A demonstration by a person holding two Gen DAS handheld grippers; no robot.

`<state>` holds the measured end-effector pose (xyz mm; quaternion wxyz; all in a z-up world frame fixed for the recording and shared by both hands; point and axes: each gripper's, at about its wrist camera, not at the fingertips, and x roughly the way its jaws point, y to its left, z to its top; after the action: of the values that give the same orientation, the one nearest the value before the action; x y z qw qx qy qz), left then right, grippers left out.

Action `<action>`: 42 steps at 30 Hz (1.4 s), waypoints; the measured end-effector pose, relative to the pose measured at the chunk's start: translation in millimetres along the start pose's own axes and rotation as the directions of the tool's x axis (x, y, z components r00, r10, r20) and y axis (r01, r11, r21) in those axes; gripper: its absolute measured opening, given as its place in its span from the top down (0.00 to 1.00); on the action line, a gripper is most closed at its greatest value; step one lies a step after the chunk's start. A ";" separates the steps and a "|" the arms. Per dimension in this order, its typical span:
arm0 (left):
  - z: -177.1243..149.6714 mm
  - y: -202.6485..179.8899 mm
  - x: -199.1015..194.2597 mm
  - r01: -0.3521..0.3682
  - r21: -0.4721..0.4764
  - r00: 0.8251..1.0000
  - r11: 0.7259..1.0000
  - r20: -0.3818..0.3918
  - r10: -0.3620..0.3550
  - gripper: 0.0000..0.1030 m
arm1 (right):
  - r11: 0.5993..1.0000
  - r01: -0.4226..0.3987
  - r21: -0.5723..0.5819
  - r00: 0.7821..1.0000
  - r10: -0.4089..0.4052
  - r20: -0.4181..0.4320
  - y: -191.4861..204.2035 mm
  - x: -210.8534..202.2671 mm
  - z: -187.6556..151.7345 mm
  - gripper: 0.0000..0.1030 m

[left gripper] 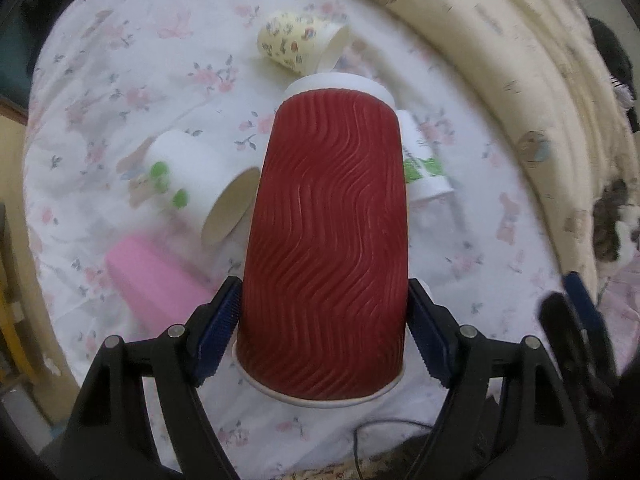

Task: Flip cup upside down
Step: 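Lift the red cup with the left tool and stand it on the sheet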

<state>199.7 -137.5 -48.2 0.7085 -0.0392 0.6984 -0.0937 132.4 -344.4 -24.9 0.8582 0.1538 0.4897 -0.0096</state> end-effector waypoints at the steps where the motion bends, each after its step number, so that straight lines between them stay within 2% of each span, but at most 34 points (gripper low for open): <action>1: -6.0 2.2 -9.6 0.008 -0.004 1.000 1.000 0.019 -0.008 0.25 | 1.000 -0.006 0.002 1.000 0.006 0.002 0.3 -1.7 -1.8 0.00; 5: -33.3 17.1 -35.3 0.033 -0.048 0.999 0.998 0.041 -0.031 0.25 | 1.000 -0.026 -0.008 1.000 0.026 0.000 5.7 -15.4 -11.1 0.00; 10: -72.8 43.4 -34.6 0.045 -0.095 0.998 0.994 0.051 -0.040 0.25 | 0.995 -0.102 0.020 0.995 0.102 0.004 14.4 -37.3 -35.2 0.00; 13: -100.5 57.4 -35.1 0.064 -0.136 0.997 0.989 0.062 -0.056 0.25 | 0.995 -0.101 0.004 0.995 0.101 0.002 22.4 -46.4 -53.0 0.00; 15: -123.2 62.8 -38.3 0.072 -0.130 0.995 0.989 0.074 -0.062 0.25 | 0.994 -0.109 -0.001 0.994 0.109 -0.010 26.2 -52.8 -65.3 0.00; 21: -164.3 84.7 -12.8 0.104 -0.203 0.994 0.974 0.044 -0.097 0.25 | 0.992 -0.118 -0.049 0.993 0.117 -0.011 39.0 -69.5 -105.0 0.00; 25: -169.9 86.2 10.5 0.099 -0.243 0.995 0.965 0.012 -0.099 0.25 | 0.992 -0.121 -0.041 0.993 0.121 -0.013 37.6 -66.4 -121.4 0.00; 29: -168.9 86.5 37.4 0.100 -0.301 0.992 0.948 -0.039 -0.117 0.25 | 0.996 -0.081 -0.046 0.997 0.081 -0.005 34.2 -60.3 -129.5 0.00; 34: -160.8 72.0 55.2 0.078 -0.285 0.994 0.955 -0.056 -0.098 0.25 | 0.997 -0.074 -0.032 0.997 0.073 -0.034 30.7 -47.0 -132.3 0.00; 37: -159.3 71.4 63.3 0.043 -0.280 0.996 0.959 -0.069 -0.065 0.25 | 0.997 -0.074 -0.019 0.996 0.073 -0.041 28.3 -42.6 -130.9 0.00; 42: -160.1 74.6 73.4 0.035 -0.288 0.995 0.957 -0.079 -0.060 0.23 | 0.996 -0.084 0.004 0.996 0.084 -0.043 25.4 -39.1 -127.7 0.00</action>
<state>46.4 -66.2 -137.6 0.6617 -0.1540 0.7337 -0.0104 9.3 -290.5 -45.9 0.8469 0.1754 0.5011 0.0290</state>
